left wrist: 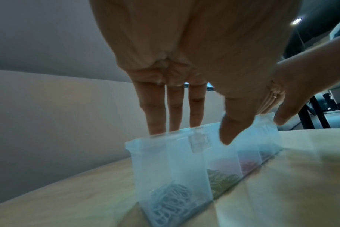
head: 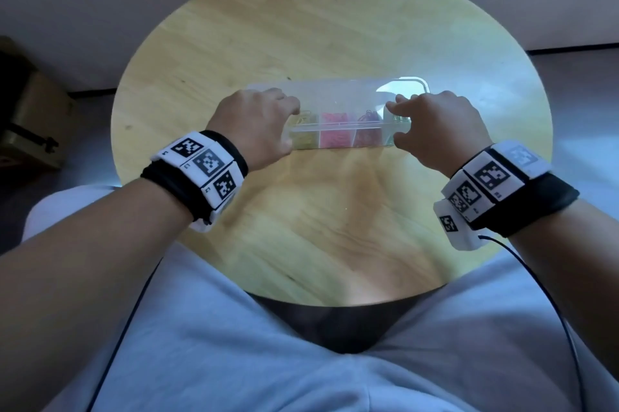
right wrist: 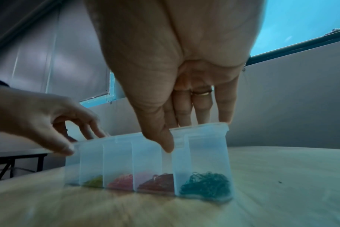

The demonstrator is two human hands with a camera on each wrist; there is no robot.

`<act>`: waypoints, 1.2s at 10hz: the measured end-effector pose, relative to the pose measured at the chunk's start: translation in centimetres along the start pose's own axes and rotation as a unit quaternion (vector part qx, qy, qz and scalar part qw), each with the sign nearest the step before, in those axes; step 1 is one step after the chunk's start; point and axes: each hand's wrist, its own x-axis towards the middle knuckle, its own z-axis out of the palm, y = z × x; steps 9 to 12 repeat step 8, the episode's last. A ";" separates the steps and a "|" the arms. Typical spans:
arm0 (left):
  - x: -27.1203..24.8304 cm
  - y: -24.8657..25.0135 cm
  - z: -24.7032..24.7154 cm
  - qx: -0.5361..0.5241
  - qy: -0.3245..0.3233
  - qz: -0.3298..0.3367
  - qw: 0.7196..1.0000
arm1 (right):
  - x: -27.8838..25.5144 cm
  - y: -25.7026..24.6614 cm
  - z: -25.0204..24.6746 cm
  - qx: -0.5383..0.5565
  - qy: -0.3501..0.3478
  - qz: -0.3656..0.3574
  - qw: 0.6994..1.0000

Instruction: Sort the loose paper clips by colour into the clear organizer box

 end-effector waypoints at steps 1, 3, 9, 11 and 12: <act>-0.4 0.3 0.1 -0.010 -0.015 -0.007 1.000 | -0.3 -0.8 0.1 -0.004 0.005 0.017 1.000; -0.5 1.0 0.2 0.009 -0.031 -0.014 0.999 | -0.7 -1.7 0.0 0.004 0.011 0.042 0.999; -1.9 0.0 -5.9 -0.141 -0.041 0.012 0.989 | -3.4 -2.4 -9.1 0.021 -0.133 -0.094 0.986; -1.9 0.0 -5.9 -0.141 -0.041 0.012 0.989 | -3.4 -2.4 -9.1 0.021 -0.133 -0.094 0.986; -1.9 0.0 -5.9 -0.141 -0.041 0.012 0.989 | -3.4 -2.4 -9.1 0.021 -0.133 -0.094 0.986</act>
